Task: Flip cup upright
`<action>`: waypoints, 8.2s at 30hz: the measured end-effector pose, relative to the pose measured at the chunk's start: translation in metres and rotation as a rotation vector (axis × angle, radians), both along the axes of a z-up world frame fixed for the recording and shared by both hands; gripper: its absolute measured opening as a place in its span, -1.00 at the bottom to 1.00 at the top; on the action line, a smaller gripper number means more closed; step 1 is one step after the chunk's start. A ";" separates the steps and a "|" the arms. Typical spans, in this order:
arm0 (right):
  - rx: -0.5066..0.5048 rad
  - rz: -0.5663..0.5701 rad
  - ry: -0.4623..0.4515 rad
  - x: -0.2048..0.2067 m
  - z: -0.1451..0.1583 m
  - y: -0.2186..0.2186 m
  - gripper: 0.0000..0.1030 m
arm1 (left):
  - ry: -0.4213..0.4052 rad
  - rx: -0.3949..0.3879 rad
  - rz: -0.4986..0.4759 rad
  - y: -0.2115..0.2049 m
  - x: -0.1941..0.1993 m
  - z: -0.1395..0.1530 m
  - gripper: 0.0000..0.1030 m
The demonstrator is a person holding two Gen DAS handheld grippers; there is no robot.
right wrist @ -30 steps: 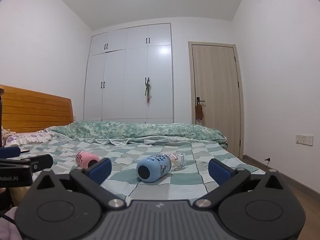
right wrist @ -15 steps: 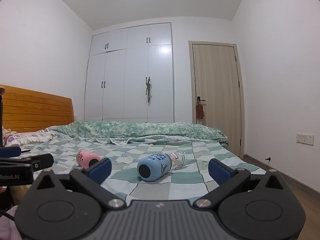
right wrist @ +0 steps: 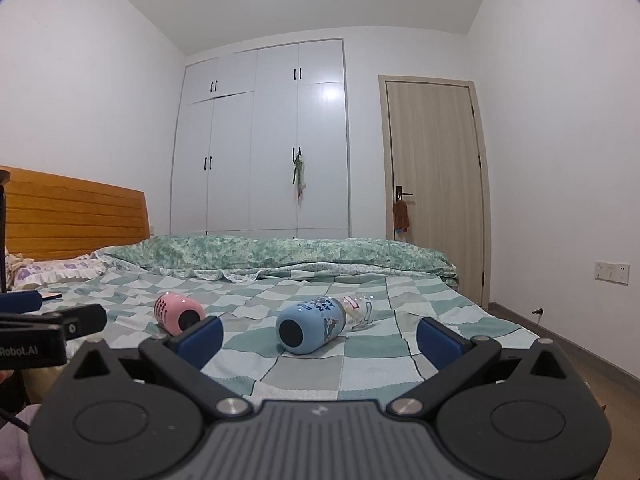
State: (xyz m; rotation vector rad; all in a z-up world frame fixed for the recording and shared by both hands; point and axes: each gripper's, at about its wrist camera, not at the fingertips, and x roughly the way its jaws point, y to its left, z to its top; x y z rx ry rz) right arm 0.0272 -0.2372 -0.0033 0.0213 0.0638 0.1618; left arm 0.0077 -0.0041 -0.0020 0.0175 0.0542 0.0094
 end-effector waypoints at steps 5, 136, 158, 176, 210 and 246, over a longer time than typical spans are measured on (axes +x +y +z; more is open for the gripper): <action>-0.003 -0.001 0.003 0.001 0.001 0.002 1.00 | 0.000 0.001 -0.002 0.000 -0.001 0.000 1.00; -0.036 0.200 0.178 0.171 -0.014 -0.016 1.00 | 0.599 -0.033 0.087 -0.005 0.189 0.025 1.00; 0.027 0.193 0.215 0.191 -0.042 -0.038 1.00 | 0.830 -0.125 0.129 0.020 0.288 -0.010 0.84; -0.069 0.225 0.213 0.196 -0.050 0.001 1.00 | 0.838 0.156 -0.189 0.009 0.290 0.007 1.00; -0.092 0.289 0.175 0.187 -0.028 0.013 1.00 | 0.277 -0.010 -0.124 0.027 0.232 0.056 0.65; -0.086 0.226 0.103 0.139 -0.010 0.028 1.00 | 0.011 0.040 -0.060 0.047 0.148 0.032 1.00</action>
